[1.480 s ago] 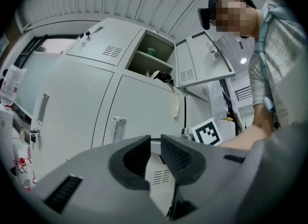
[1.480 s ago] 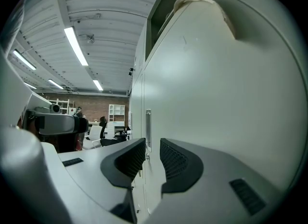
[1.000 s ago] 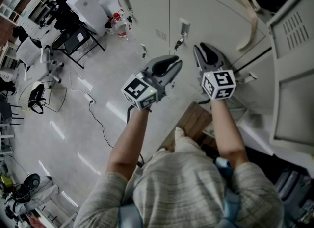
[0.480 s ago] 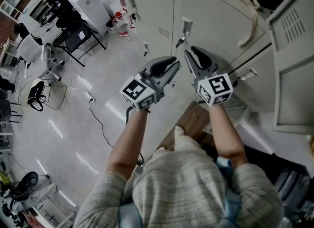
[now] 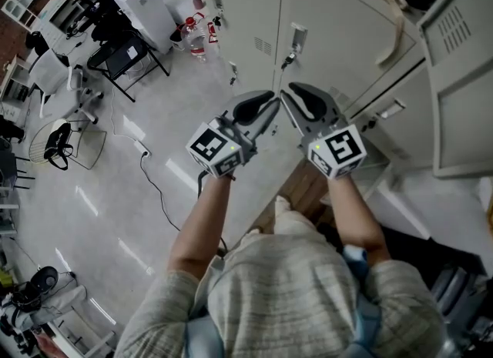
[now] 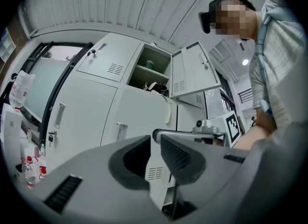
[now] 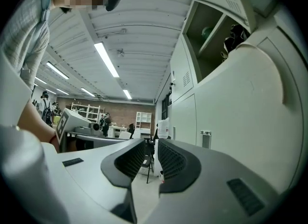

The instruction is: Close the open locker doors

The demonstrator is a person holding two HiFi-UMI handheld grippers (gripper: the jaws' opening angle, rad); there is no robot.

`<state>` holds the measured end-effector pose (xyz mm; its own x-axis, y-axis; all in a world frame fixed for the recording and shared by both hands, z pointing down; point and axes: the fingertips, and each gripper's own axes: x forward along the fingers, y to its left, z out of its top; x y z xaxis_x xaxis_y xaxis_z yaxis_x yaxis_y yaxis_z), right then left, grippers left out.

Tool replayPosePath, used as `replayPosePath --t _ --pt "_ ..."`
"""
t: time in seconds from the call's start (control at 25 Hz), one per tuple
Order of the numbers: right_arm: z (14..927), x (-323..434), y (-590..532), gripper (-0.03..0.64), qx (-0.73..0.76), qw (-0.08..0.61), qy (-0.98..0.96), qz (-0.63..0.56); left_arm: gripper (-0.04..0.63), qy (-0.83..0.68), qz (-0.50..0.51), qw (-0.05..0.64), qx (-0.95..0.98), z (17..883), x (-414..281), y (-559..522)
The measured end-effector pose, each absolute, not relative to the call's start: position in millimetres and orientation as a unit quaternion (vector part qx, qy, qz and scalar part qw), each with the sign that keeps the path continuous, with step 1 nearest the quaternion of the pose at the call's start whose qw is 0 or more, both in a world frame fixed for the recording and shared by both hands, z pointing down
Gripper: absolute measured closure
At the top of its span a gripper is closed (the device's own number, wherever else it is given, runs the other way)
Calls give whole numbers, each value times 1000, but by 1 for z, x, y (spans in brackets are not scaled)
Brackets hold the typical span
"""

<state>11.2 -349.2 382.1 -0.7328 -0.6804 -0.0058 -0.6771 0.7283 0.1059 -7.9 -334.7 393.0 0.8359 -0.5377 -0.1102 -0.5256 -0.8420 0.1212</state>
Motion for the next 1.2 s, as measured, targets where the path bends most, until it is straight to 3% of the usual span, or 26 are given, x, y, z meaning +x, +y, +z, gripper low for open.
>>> replayPosePath --t 1.2 --pt "323 20 -184 541 372 -34 -924 -87 526 -204 -119 -8 972 329 7 -186"
